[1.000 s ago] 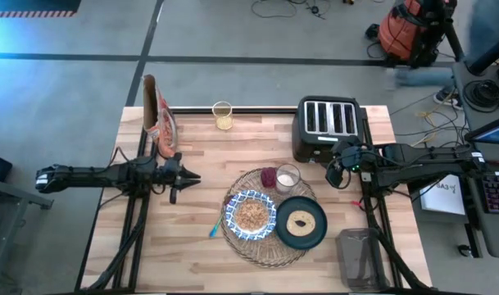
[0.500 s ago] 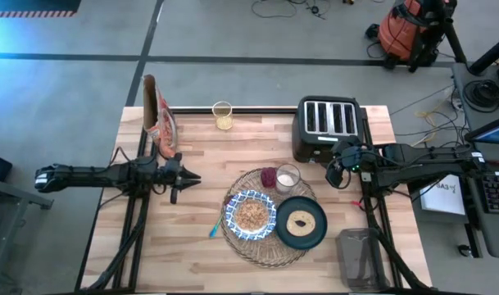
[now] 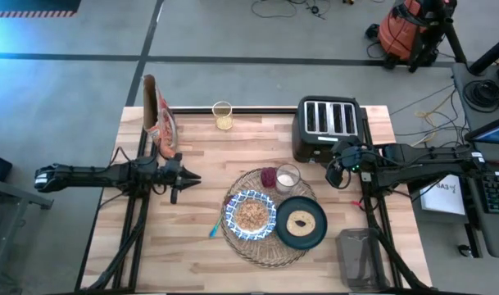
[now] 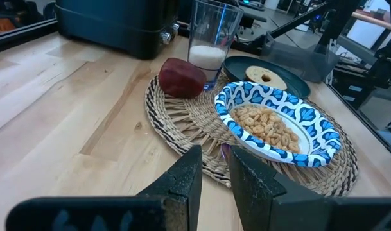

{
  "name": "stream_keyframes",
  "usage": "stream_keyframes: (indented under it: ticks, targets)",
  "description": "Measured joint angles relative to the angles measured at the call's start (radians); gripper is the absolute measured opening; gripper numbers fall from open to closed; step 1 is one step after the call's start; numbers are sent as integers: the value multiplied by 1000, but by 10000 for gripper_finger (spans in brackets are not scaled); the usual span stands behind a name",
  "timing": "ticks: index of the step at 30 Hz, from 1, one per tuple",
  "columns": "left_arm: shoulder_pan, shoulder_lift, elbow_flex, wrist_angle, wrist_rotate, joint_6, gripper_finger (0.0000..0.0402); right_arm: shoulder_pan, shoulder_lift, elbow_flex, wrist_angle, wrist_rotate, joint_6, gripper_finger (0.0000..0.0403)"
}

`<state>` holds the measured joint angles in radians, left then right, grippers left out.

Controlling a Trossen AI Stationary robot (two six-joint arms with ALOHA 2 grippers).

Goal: Arrange a breakfast setting
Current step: Return to Home Position

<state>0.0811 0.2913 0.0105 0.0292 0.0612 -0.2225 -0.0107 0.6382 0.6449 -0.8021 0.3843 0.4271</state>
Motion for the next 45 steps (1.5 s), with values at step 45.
stream_keyframes:
  ticks: [45]
  targets:
    - [0, 4, 0, 1, 0, 0, 61, -3, -632, -545, 1017, -309, -581, 260]
